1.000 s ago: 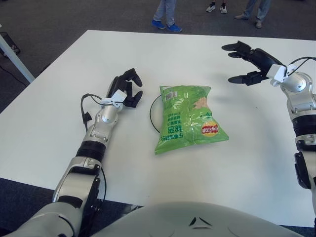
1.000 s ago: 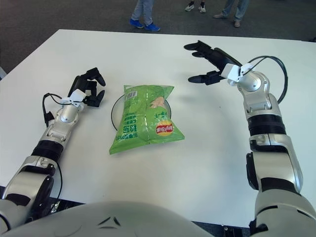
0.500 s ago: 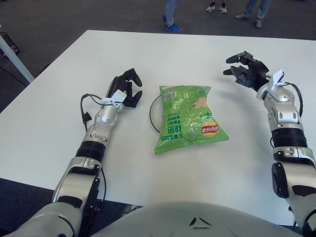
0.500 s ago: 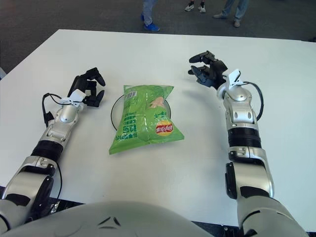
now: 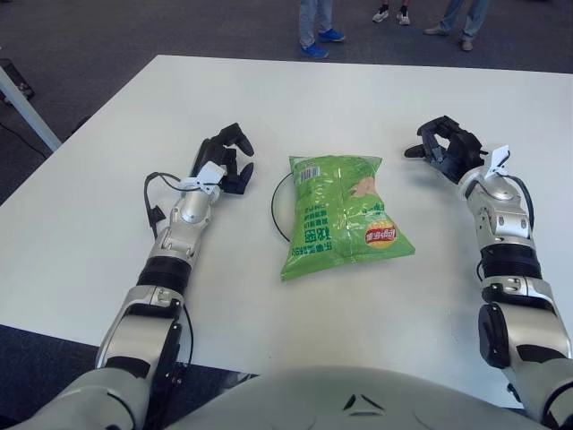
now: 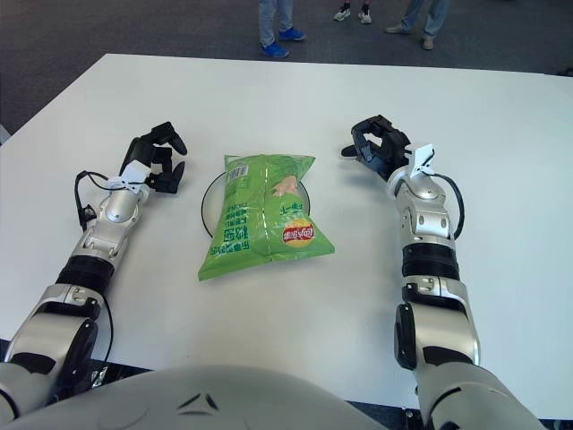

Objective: Put the snack into the plate.

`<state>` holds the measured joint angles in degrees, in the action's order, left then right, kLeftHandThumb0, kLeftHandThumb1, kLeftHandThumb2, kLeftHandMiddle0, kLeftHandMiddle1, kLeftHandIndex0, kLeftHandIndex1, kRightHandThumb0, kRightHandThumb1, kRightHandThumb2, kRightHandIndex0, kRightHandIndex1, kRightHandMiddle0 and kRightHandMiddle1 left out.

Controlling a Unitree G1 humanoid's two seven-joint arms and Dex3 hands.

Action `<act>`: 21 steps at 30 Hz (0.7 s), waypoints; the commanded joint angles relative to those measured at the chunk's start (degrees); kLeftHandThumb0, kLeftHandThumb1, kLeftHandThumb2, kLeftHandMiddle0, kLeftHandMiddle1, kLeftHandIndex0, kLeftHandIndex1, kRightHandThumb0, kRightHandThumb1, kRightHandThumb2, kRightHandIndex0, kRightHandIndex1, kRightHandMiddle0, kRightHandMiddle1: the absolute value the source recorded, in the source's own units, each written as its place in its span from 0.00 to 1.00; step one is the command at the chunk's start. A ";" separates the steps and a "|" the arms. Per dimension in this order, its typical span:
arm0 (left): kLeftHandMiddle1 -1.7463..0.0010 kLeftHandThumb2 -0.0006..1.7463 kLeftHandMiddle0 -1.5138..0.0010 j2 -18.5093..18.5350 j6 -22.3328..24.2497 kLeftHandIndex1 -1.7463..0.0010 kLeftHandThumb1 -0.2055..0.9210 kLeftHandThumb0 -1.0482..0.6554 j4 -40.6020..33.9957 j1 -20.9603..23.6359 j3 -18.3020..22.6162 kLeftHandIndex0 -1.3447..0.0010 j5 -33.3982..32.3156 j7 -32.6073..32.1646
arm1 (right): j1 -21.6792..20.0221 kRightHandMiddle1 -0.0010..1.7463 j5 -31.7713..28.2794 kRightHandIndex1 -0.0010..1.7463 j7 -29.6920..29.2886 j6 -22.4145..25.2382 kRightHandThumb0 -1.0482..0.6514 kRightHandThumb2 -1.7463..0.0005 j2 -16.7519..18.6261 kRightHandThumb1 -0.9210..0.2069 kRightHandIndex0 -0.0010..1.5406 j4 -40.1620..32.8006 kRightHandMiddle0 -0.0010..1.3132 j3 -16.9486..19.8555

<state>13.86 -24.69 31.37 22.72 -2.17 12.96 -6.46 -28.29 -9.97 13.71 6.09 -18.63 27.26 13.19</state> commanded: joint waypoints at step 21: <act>0.00 0.89 0.17 -3.48 5.24 0.00 0.29 0.29 -1.57 -5.03 1.57 0.43 -5.72 3.19 | 2.13 1.00 -0.62 0.86 -18.79 8.63 0.62 0.01 9.85 0.93 0.65 -4.25 0.57 2.42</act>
<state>12.68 -20.58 28.19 21.77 -0.69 9.30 -4.73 -28.78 -11.26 -2.45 10.41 -10.71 23.72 16.22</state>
